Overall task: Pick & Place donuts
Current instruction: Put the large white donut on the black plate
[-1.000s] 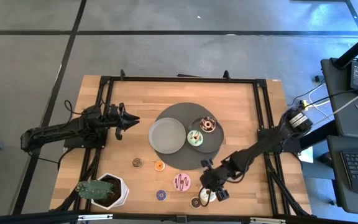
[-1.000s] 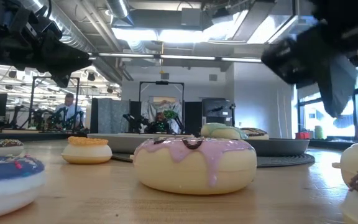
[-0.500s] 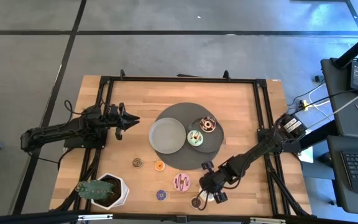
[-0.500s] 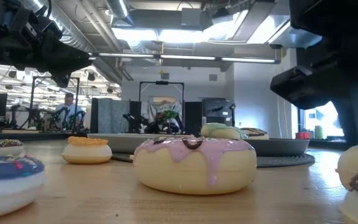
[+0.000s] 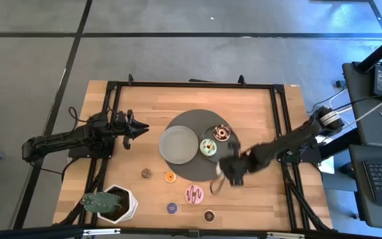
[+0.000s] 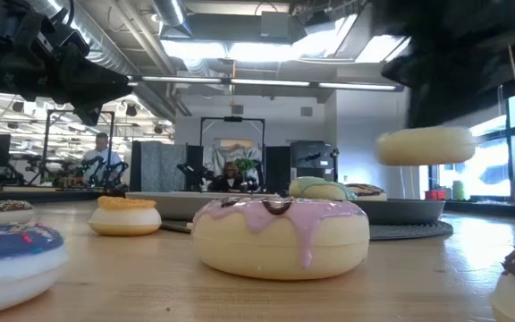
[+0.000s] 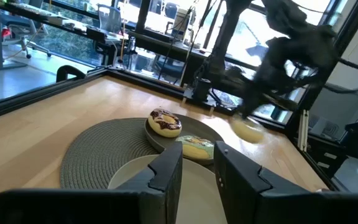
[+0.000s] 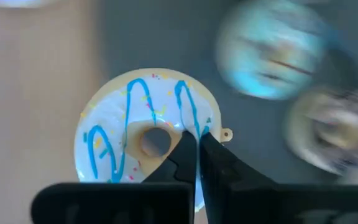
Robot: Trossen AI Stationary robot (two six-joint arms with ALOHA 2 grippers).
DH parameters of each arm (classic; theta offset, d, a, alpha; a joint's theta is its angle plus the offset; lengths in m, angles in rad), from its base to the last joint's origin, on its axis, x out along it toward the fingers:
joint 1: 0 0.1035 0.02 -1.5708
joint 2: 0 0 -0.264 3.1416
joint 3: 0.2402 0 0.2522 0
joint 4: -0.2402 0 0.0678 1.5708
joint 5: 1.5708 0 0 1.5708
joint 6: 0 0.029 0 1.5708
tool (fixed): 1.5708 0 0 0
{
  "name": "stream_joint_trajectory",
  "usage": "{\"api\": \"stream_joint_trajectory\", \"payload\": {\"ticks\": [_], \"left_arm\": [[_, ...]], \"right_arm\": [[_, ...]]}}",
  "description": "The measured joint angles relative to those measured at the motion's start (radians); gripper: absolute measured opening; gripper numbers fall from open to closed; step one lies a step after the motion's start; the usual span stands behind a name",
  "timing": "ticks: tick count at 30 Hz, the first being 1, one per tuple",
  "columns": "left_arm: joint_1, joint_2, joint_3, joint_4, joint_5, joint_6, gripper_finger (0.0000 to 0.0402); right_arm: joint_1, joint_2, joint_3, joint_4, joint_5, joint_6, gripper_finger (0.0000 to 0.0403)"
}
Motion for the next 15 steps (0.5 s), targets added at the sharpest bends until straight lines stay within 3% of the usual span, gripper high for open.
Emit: {"api": "stream_joint_trajectory", "payload": {"ticks": [3, 8, 11, 15], "left_arm": [[0.0, 0.0, 0.0, 0.001, 0.0, 0.0, 0.0088], [0.0, 0.0, 0.0, 0.001, -0.009, 0.0, 0.0088], [0.0, 0.0, 0.0, 0.0, -0.016, 0.0, 0.0088], [0.0, 0.0, 0.0, 0.0, -0.072, 0.0, 0.0088]], "right_arm": [[-0.11, -0.02, 0.0, -0.061, 0.004, -0.025, 0.0008], [-0.251, 0.012, -0.002, -0.059, -0.118, -0.159, 0.0008], [-0.296, 0.041, -0.003, -0.071, -0.201, -0.217, 0.0008], [-0.32, 0.07, -0.003, -0.067, -0.197, -0.255, 0.0008]]}}
